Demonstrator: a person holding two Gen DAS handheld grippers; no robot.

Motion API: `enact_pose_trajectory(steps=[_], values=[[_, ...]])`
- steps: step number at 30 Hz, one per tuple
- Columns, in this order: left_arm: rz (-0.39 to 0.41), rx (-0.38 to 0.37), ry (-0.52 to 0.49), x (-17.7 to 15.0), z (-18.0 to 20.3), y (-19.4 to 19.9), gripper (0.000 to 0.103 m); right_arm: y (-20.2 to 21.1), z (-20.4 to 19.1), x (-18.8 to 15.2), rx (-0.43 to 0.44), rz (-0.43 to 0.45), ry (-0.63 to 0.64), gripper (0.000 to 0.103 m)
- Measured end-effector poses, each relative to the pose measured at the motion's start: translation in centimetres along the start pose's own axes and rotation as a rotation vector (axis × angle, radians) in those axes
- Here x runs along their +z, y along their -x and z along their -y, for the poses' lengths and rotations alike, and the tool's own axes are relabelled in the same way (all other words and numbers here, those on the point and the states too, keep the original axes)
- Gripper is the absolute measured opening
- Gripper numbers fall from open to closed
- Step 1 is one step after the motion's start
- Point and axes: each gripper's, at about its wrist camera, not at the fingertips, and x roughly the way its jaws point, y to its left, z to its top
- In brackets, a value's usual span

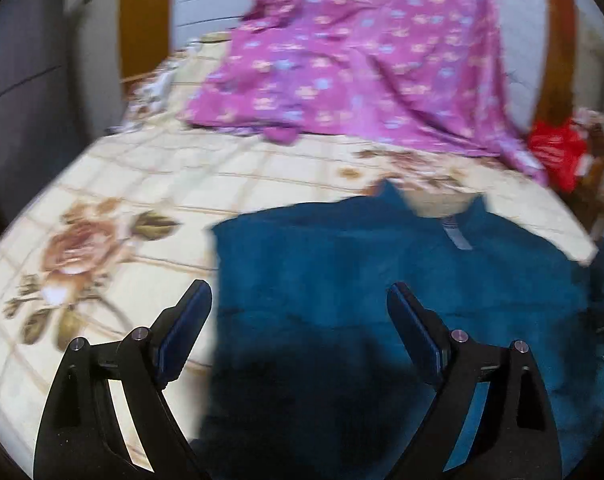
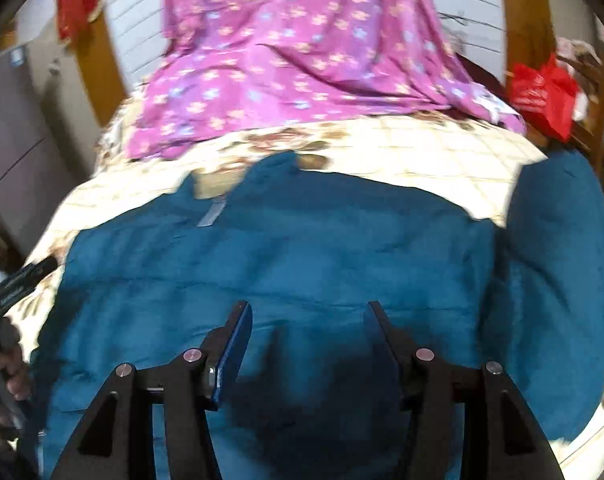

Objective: Fold large clothes

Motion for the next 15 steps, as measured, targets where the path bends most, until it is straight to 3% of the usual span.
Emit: enact_pose_trajectory(steps=[3,5,7,15], values=[[-0.146,-0.017,-0.054,-1.8,1.4,-3.0,0.078,-1.9,-3.3,-1.2,0.014,-0.081,0.025,0.060],[-0.230,0.005,-0.088,-3.2,1.7,-5.1,0.079,-3.5,-4.1,-2.3,-0.023,-0.126,0.038,0.064],[-0.226,0.018,-0.123,-3.3,2.0,-5.4,0.080,-4.8,-4.2,-3.5,-0.037,-0.133,0.048,0.069],[-0.243,0.024,-0.095,-3.3,1.8,-5.3,0.080,-5.0,-3.9,-3.8,-0.007,-0.144,0.081,0.076]])
